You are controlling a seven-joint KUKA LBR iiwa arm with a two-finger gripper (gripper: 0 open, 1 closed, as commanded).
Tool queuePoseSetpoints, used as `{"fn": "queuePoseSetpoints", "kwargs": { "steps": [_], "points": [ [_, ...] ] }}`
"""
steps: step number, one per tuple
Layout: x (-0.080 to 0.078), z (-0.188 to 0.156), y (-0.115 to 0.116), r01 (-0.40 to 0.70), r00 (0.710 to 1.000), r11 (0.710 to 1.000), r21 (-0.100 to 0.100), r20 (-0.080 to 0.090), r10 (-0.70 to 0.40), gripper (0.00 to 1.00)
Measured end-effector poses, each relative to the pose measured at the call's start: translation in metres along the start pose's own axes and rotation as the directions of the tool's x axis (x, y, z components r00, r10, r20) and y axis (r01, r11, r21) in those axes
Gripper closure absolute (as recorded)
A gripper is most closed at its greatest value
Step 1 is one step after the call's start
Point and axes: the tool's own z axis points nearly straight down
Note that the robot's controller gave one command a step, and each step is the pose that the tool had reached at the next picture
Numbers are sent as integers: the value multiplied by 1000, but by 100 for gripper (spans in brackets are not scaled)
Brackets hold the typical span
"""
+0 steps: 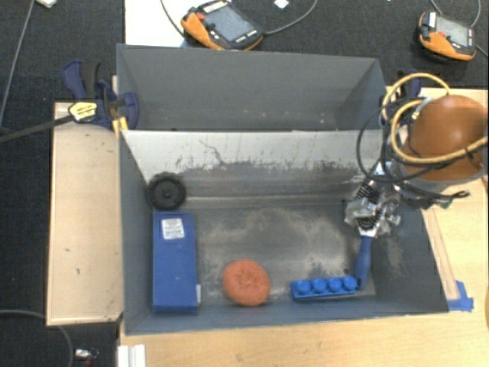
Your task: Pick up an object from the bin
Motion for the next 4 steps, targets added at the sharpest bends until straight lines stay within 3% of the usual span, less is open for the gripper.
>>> {"fn": "queuePoseSetpoints", "kwargs": {
  "steps": [1, 2, 3, 4],
  "points": [
    [-11, -93, 45, 332, 943, 943, 0, 2, -332, 100],
    [-6, -81, -5, -19, 1000, 1000, 1, 3, 19, 100],
    [-57, -39, 44, 315, 949, 949, 2, 6, -315, 100],
    [3, -38, 66, 112, 994, 993, 25, 9, -112, 100]
  ]
}}
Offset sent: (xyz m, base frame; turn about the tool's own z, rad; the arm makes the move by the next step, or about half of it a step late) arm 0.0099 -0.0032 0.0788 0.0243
